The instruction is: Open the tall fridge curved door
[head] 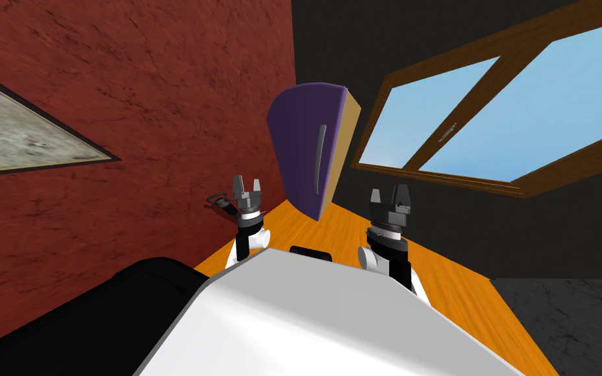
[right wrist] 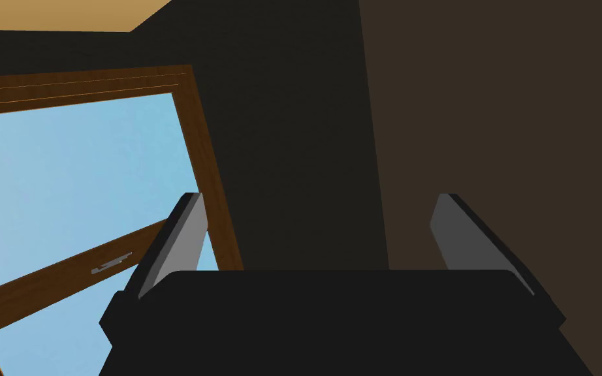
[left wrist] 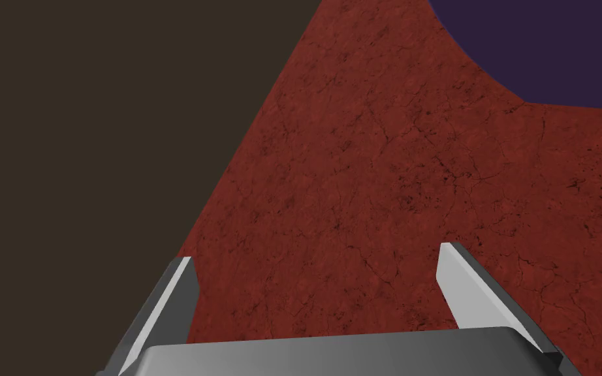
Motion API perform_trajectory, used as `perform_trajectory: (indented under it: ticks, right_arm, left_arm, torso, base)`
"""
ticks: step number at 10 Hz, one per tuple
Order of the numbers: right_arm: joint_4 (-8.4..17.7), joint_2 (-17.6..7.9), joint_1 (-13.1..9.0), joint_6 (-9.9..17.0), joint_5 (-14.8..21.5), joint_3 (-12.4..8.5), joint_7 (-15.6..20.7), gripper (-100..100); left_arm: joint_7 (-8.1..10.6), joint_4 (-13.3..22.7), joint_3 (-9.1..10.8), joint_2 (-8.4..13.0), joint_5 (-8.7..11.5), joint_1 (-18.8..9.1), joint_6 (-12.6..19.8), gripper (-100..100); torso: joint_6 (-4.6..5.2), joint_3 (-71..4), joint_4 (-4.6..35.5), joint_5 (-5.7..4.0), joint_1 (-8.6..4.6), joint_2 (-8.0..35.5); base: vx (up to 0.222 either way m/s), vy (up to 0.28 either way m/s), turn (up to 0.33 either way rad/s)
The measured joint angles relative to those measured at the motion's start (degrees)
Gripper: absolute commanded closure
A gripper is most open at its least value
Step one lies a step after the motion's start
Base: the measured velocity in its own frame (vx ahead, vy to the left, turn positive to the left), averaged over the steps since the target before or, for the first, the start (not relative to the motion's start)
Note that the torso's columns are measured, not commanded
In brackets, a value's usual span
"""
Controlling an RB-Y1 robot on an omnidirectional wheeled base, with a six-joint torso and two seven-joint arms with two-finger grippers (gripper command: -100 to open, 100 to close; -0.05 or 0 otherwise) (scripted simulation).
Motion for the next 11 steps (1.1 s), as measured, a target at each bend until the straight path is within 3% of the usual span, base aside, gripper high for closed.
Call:
perform_trajectory:
  ticks: [2, 9, 10, 11]
  right_arm:
    - [0.0, 0.0, 0.0, 0.0, 0.0, 0.0, 0.0, 0]
    - [0.0, 0.0, 0.0, 0.0, 0.0, 0.0, 0.0, 0]
    - [0.0, 0.0, 0.0, 0.0, 0.0, 0.0, 0.0, 0]
    - [0.0, 0.0, 0.0, 0.0, 0.0, 0.0, 0.0, 0]
  left_arm:
    - [0.0, 0.0, 0.0, 0.0, 0.0, 0.0, 0.0, 0]
    - [0.0, 0.0, 0.0, 0.0, 0.0, 0.0, 0.0, 0]
    - [0.0, 0.0, 0.0, 0.0, 0.0, 0.0, 0.0, -100]
    - [-0.04, 0.6, 0.18, 1.3, 0.0, -0.1, -0.1, -100]
  torso:
    - [0.0, -12.0, 6.0, 0.0, 0.0, 6.0]
    - [0.0, -70.7, 35.4, 0.0, 0.0, 35.4]
    - [0.0, -79.2, 39.6, 0.0, 0.0, 39.6]
    - [0.01, -83.2, 41.5, -0.02, -0.08, 41.5]
  base:
    - [0.0, 0.0, 0.0]
    - [0.0, 0.0, 0.0]
    - [0.025, -0.03, -0.028]
    - [0.046, -0.058, -0.034]
